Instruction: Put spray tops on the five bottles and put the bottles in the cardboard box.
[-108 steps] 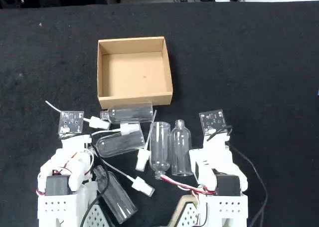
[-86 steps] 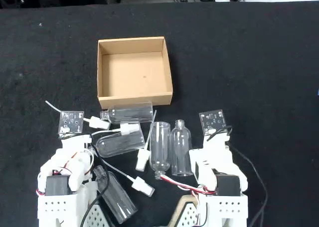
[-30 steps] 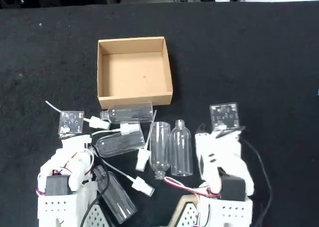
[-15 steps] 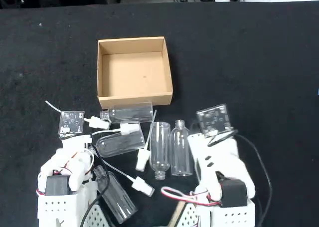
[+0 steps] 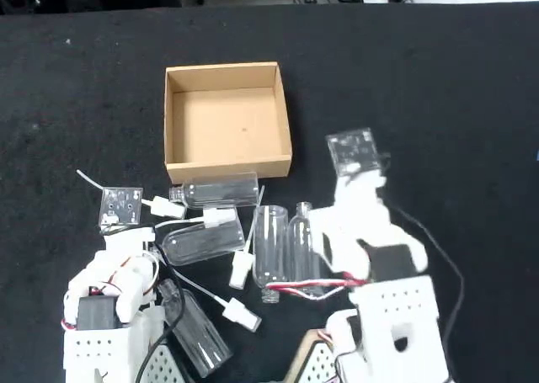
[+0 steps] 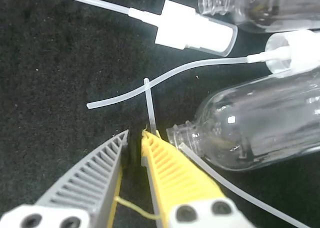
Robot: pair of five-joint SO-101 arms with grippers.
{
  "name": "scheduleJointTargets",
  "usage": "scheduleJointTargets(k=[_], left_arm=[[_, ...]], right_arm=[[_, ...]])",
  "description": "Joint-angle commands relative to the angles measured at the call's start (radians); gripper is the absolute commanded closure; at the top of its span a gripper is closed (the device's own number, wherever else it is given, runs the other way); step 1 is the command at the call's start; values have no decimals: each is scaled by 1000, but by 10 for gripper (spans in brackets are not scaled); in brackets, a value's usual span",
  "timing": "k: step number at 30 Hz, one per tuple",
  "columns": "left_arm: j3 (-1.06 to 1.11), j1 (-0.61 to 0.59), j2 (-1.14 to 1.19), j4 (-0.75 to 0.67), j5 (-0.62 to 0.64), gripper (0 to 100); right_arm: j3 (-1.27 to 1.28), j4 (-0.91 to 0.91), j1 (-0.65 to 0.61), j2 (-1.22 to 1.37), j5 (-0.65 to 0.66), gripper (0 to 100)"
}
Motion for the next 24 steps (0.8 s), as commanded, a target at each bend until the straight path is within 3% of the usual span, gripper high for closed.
scheduleJointTargets(k=[1,9,17,24], left_arm=[[22,10,-15,14,2,970],[22,10,-15,14,2,970],[22,10,-15,14,2,970],[22,10,-15,14,2,970]], right_arm=[[-71,3,-132,94,-60,881],[-10,-46,-195,108,-130,722],[171,-238,-192,114,-129,716],[185,-242,-190,116,-123,716]])
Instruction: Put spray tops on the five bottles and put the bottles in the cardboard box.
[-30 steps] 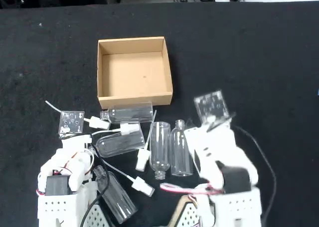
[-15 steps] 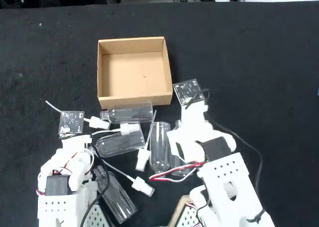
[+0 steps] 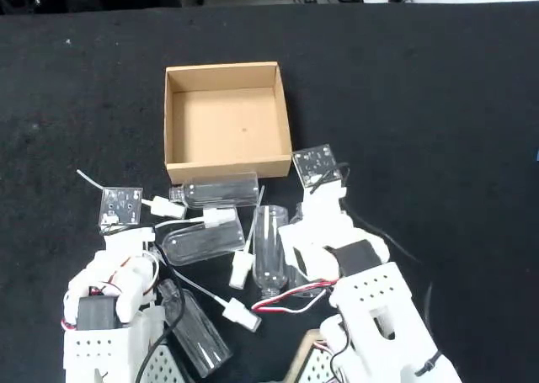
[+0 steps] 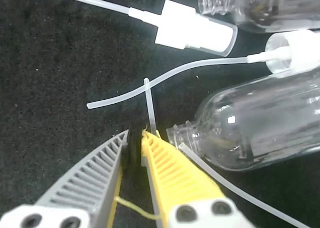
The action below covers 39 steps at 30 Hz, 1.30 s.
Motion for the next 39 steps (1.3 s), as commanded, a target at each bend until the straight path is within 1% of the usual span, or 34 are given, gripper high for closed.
scheduleJointTargets(k=[1,9,21,32,35,39], left_arm=[[22,10,-15,14,2,970],[22,10,-15,14,2,970],[22,10,-15,14,2,970],[22,10,-15,14,2,970],[22,10,-15,14,2,970],[22,10,-15,14,2,970]], right_arm=[[1,-26,-11,10,-2,716],[-38,23,-11,18,2,716],[-136,17,-11,269,-8,716],[-133,15,-11,321,3,716],[-133,21,3,323,57,717],[-114,18,52,323,109,717]])
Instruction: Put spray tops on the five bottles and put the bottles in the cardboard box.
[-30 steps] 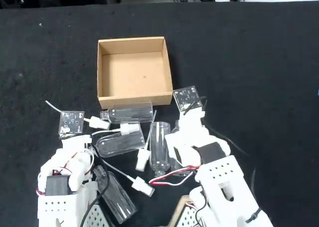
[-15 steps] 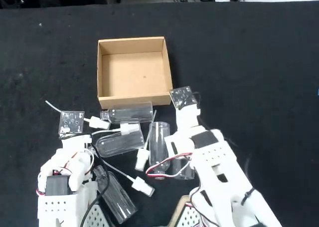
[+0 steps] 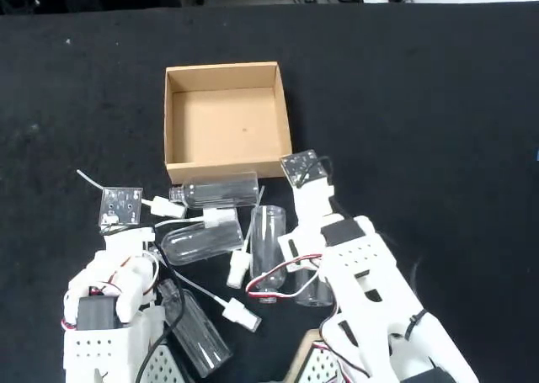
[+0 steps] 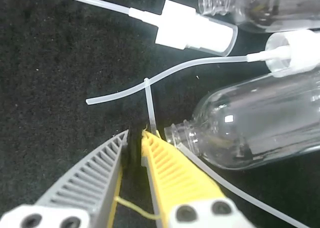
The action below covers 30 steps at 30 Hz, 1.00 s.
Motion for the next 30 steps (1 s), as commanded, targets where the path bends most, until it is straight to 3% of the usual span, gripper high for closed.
scheduleJointTargets(k=[1,8,11,14,21,25,30], left_arm=[[22,10,-15,14,2,970],[22,10,-15,14,2,970],[22,10,-15,14,2,970],[22,10,-15,14,2,970],[22,10,-15,14,2,970],[22,10,-15,14,2,970],[22,10,-15,14,2,970]], right_arm=[[-31,5,61,7,61,717],[-25,2,84,7,69,718],[-24,2,86,7,89,783],[-24,5,86,7,160,839],[-67,11,92,7,327,841],[-142,25,181,7,476,841],[-272,60,233,64,539,840]])
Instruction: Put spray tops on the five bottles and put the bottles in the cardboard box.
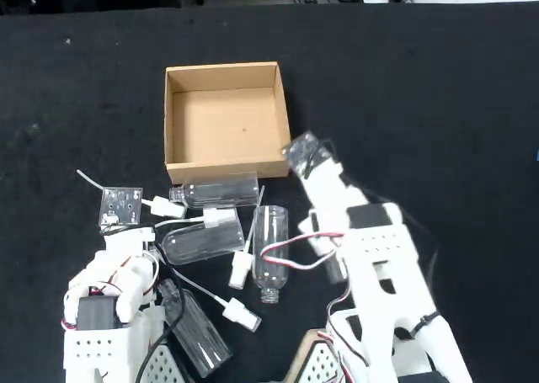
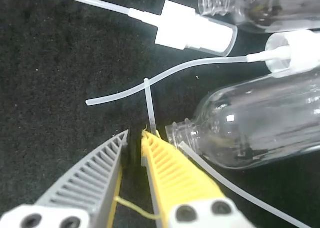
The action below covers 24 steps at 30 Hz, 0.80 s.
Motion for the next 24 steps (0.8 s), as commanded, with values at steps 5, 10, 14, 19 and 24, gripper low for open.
scheduleJointTargets(k=[5,10,14,19,24], left_arm=[[22,10,-15,14,2,970],[22,10,-15,14,2,970],[22,10,-15,14,2,970],[22,10,-15,14,2,970],[22,10,-15,14,2,970]], right_arm=[[-298,101,41,297,55,825],[-475,226,46,481,51,711],[-622,374,43,496,37,681],[-693,476,40,452,-6,677],[-645,517,38,397,-49,626]])
